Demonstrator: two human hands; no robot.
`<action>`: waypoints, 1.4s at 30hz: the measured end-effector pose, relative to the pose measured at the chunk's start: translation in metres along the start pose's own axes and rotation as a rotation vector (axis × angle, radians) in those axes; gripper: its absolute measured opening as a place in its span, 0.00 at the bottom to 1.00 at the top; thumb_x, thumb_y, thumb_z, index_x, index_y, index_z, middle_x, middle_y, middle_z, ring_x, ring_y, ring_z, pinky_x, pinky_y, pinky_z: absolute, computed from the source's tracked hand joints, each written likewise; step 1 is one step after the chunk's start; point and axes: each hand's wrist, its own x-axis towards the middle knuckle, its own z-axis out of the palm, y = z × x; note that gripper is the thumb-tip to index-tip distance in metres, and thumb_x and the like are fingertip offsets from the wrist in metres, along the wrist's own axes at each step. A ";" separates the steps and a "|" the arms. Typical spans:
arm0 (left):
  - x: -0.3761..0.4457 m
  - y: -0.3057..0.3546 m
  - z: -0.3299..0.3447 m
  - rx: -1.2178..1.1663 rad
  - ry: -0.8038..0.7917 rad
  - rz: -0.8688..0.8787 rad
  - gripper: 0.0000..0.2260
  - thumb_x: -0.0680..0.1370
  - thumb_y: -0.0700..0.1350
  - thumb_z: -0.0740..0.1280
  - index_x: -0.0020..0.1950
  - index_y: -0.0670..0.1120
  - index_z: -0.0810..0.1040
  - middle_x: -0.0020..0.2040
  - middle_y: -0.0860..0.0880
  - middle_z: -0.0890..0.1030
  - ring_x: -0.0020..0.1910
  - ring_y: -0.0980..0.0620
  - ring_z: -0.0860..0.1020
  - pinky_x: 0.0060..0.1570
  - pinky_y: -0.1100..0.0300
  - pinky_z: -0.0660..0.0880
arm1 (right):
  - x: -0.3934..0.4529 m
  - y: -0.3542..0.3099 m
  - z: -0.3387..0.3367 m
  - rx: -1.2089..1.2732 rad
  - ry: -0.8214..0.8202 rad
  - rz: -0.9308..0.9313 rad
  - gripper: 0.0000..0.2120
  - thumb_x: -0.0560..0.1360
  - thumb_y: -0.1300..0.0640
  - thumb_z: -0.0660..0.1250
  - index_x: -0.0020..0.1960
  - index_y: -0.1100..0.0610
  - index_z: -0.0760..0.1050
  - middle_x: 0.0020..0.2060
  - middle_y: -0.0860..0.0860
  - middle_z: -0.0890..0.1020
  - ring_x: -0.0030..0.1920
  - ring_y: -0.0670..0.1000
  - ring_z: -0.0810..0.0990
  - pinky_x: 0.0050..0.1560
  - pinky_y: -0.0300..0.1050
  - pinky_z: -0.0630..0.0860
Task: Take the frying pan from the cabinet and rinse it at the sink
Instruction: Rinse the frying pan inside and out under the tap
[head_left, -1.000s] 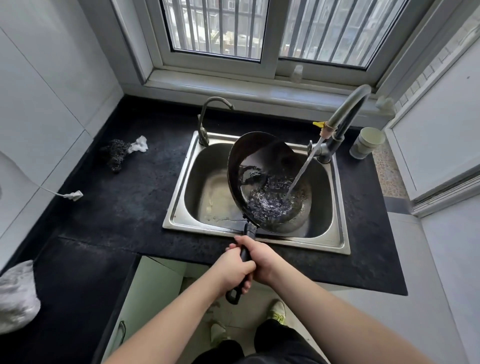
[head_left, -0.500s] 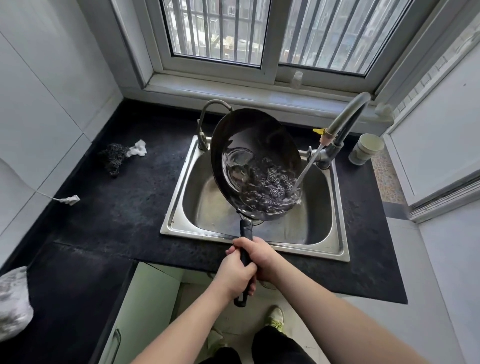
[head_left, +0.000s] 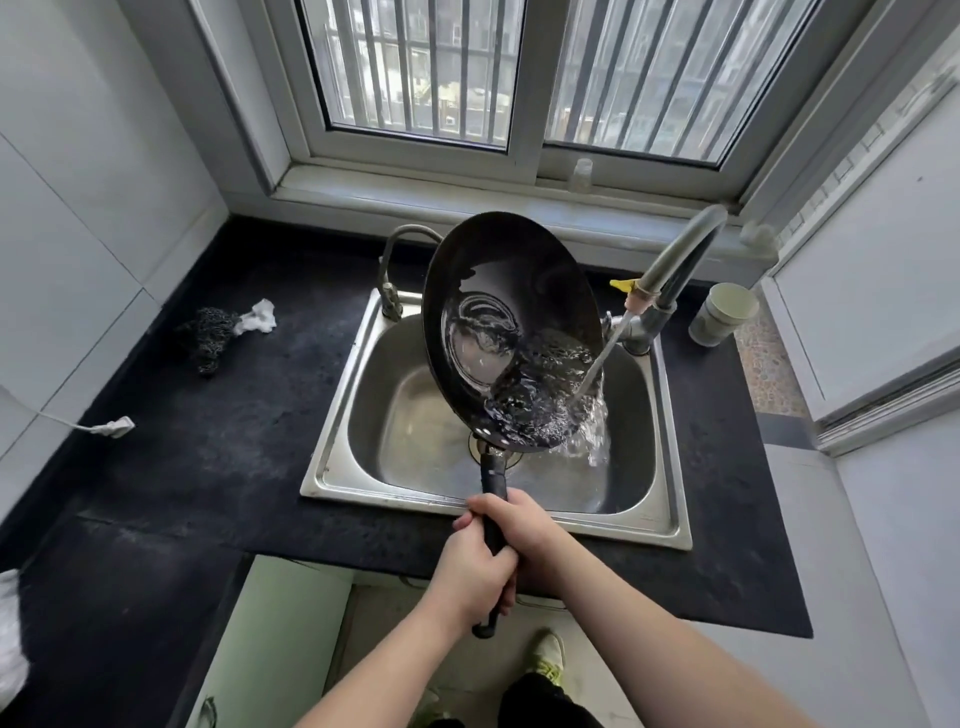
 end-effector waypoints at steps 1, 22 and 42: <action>0.001 0.000 -0.001 0.010 0.002 0.010 0.10 0.75 0.35 0.60 0.55 0.44 0.71 0.23 0.43 0.75 0.19 0.46 0.72 0.21 0.59 0.70 | 0.001 -0.001 -0.001 0.010 -0.006 -0.010 0.14 0.77 0.59 0.62 0.34 0.59 0.78 0.36 0.55 0.81 0.33 0.51 0.78 0.39 0.43 0.75; 0.031 0.019 0.024 0.039 0.114 0.091 0.13 0.76 0.41 0.62 0.59 0.49 0.70 0.23 0.42 0.74 0.18 0.45 0.73 0.19 0.59 0.70 | 0.014 -0.038 -0.036 -0.034 -0.119 -0.038 0.16 0.76 0.58 0.62 0.32 0.59 0.79 0.34 0.54 0.83 0.36 0.52 0.79 0.44 0.45 0.77; 0.034 0.038 0.069 -0.045 0.331 0.102 0.09 0.74 0.31 0.64 0.50 0.43 0.73 0.22 0.41 0.76 0.18 0.46 0.74 0.20 0.58 0.70 | -0.002 -0.061 -0.063 -0.394 -0.078 -0.186 0.11 0.74 0.57 0.62 0.40 0.62 0.80 0.31 0.48 0.84 0.32 0.40 0.79 0.37 0.31 0.74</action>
